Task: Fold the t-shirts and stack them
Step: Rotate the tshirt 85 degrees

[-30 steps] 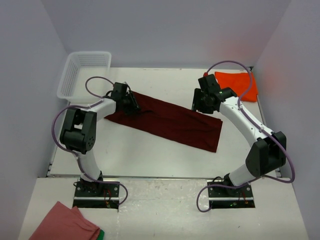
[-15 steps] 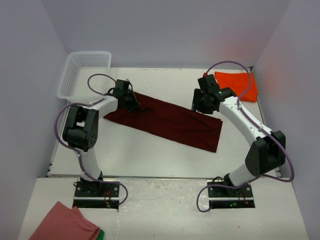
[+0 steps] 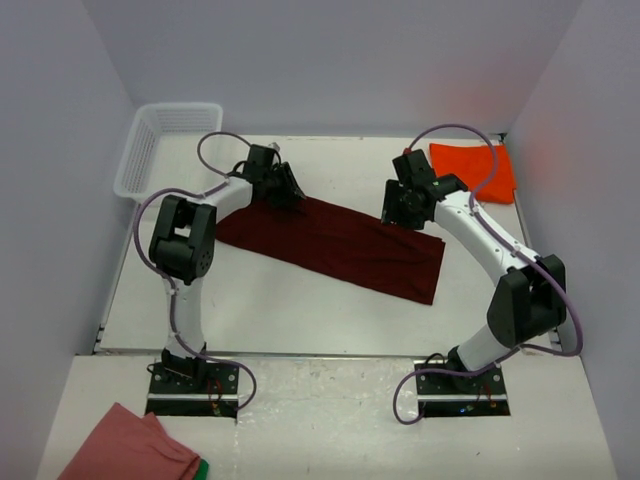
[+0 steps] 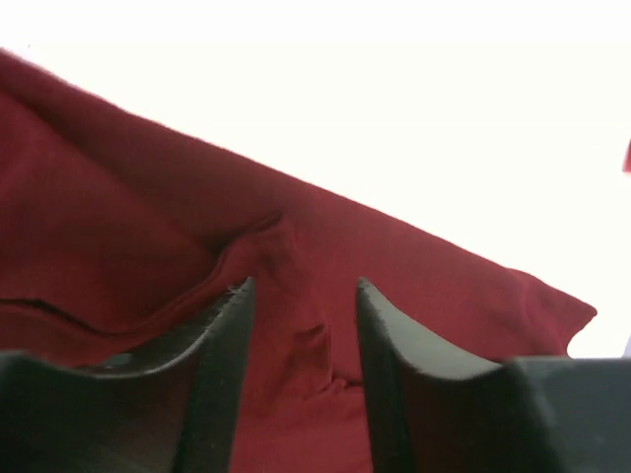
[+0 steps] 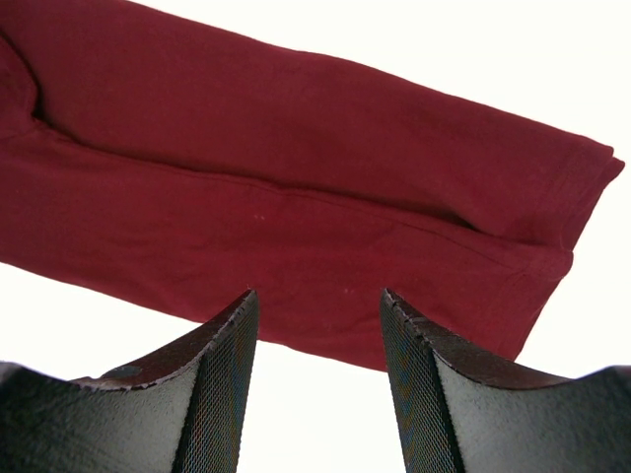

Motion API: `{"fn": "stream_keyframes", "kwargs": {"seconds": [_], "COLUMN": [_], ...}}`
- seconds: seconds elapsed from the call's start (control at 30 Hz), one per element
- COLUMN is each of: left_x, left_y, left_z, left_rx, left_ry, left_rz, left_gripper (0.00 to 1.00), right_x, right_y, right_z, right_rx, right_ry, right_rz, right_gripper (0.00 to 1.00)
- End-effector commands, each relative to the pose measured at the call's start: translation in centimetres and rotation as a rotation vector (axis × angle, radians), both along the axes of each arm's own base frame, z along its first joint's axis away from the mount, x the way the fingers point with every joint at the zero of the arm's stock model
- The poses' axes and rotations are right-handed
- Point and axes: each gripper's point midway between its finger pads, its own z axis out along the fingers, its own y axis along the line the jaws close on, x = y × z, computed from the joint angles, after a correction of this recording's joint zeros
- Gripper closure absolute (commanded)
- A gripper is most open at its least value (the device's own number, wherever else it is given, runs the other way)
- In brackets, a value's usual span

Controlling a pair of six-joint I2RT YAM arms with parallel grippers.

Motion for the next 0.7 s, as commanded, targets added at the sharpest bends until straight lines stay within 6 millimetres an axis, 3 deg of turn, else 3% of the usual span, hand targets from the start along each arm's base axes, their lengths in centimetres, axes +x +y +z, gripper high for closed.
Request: {"fn": "stream_keyframes", "kwargs": {"seconds": [0.0,0.1,0.17,0.33,0.5,0.57,0.67], "left_x": [2.2,2.5,2.6,3.5,2.5,1.9,0.3], "left_y": [-1.5,-1.4,-1.3,-3.0,-2.2,-0.2,2.4], "left_z": [3.6,7.6,8.5,10.4,10.3,8.8,8.2], "left_rx": [-0.019,0.028,0.058,0.012,0.017,0.106,0.169], "left_ry": [-0.133,-0.285,-0.336,-0.396,-0.317,-0.248,-0.204], "left_rz": [-0.068,-0.076,-0.09,-0.176,-0.108,-0.018,0.1], "left_gripper": [0.51,0.43,0.37,0.37,0.4,0.44,0.47], "right_x": [0.3,0.3,0.4,0.4,0.2,0.5,1.9], "right_y": [0.1,0.3,0.7,1.1,0.8,1.2,2.6], "right_z": [-0.5,-0.9,-1.0,-0.3,0.4,0.3,0.1], "right_rx": [-0.005,0.004,0.017,0.036,0.032,0.039,0.069], "right_ry": [-0.002,0.003,0.009,0.006,-0.013,-0.022,-0.03], "right_rz": [0.019,0.023,0.031,0.041,0.048,0.067,0.12], "right_gripper": [0.46,0.47,0.47,0.47,0.47,0.47,0.5]}}
